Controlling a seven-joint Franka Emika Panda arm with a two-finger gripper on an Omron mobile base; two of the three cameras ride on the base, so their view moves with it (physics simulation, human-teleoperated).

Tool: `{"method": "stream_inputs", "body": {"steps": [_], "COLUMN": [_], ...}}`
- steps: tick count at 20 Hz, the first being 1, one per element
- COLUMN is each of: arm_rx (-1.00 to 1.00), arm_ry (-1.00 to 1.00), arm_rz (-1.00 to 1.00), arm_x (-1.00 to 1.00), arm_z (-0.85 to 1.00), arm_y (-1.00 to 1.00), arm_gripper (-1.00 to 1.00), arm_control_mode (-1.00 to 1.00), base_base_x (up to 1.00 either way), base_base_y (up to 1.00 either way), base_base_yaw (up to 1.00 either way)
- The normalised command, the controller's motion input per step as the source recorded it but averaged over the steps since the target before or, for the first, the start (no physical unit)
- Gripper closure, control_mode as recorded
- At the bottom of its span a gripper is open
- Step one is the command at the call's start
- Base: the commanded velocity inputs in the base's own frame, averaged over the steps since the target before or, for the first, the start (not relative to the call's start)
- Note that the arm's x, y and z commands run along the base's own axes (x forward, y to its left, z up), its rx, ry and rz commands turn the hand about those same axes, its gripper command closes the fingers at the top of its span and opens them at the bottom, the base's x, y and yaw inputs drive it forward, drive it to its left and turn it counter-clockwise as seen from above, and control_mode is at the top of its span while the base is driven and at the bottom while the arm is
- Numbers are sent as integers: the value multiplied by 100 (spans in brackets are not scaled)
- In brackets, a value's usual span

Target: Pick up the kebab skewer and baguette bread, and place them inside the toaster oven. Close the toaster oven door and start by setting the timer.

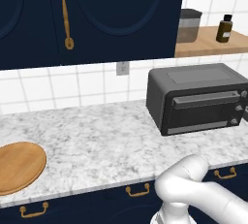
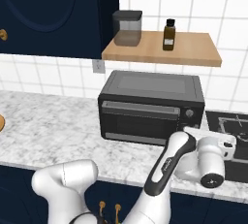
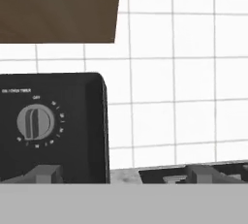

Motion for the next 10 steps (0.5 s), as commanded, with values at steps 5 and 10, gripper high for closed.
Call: {"method": "stream_inputs", "body": {"steps": [5,10], "arm_rx": [13,15], "arm_ry": [0,0], "arm_rz": [-1,0], "arm_x": [0,0], "arm_z": [29,11], "arm_y": [1,2], "arm_gripper": [-100,-100], "arm_control_mode": [-100,-100], "base_base_x": [0,0], "base_base_y": [0,0], "base_base_yaw": [0,0]}}
